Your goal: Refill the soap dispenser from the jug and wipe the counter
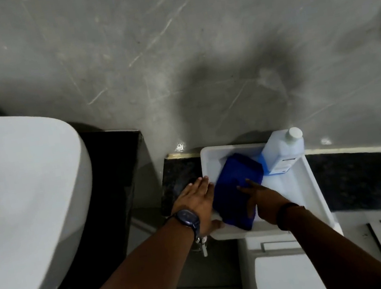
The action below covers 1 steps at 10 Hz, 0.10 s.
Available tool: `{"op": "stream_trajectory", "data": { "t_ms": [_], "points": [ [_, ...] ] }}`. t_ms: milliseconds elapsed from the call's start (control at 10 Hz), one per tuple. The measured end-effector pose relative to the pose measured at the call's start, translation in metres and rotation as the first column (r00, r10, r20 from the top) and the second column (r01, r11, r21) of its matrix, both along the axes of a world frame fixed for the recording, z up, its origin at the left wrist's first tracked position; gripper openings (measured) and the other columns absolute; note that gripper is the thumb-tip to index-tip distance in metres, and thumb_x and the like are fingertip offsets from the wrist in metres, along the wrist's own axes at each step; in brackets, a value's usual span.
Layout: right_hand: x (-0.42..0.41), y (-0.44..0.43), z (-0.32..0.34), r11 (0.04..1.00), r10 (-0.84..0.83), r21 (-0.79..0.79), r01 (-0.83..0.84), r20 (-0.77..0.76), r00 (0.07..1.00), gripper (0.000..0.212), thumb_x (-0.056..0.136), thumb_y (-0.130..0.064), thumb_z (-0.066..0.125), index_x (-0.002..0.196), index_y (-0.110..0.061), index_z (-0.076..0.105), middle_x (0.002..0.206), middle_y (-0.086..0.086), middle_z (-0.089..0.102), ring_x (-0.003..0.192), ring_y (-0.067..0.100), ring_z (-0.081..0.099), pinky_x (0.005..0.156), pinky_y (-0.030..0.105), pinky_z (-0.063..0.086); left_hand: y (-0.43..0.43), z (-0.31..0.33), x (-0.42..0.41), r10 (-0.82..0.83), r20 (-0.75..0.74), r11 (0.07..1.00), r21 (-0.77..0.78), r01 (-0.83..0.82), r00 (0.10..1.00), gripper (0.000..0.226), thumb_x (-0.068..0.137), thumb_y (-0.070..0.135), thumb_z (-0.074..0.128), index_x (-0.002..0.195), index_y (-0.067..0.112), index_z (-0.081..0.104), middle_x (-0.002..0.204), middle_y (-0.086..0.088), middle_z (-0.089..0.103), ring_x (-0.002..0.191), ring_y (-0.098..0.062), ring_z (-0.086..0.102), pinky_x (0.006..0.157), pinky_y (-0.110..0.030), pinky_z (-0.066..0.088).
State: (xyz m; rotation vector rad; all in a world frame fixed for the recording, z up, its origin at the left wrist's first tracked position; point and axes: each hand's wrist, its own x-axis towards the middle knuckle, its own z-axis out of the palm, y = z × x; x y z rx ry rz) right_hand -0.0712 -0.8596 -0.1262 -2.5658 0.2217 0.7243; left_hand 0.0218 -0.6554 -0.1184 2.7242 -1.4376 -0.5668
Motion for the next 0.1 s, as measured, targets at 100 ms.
{"op": "stream_trajectory", "data": {
  "t_ms": [100],
  "points": [
    [0.0022,0.0194,0.0283,0.991,-0.129,-0.012,0.134,0.194,0.972,0.019,0.082,0.003,0.060,0.091,-0.007,0.073,0.148,0.004,0.039,0.142,0.023,0.024,0.112,0.030,0.025,0.0044,0.0328,0.0077,0.044,-0.039,0.996,-0.070,-0.047,0.998,0.092,0.078,0.063,0.054,0.146,0.013,0.017,0.157,-0.011,0.013,0.144,-0.028,0.009,0.115,-0.042,0.013]
  ]
}}
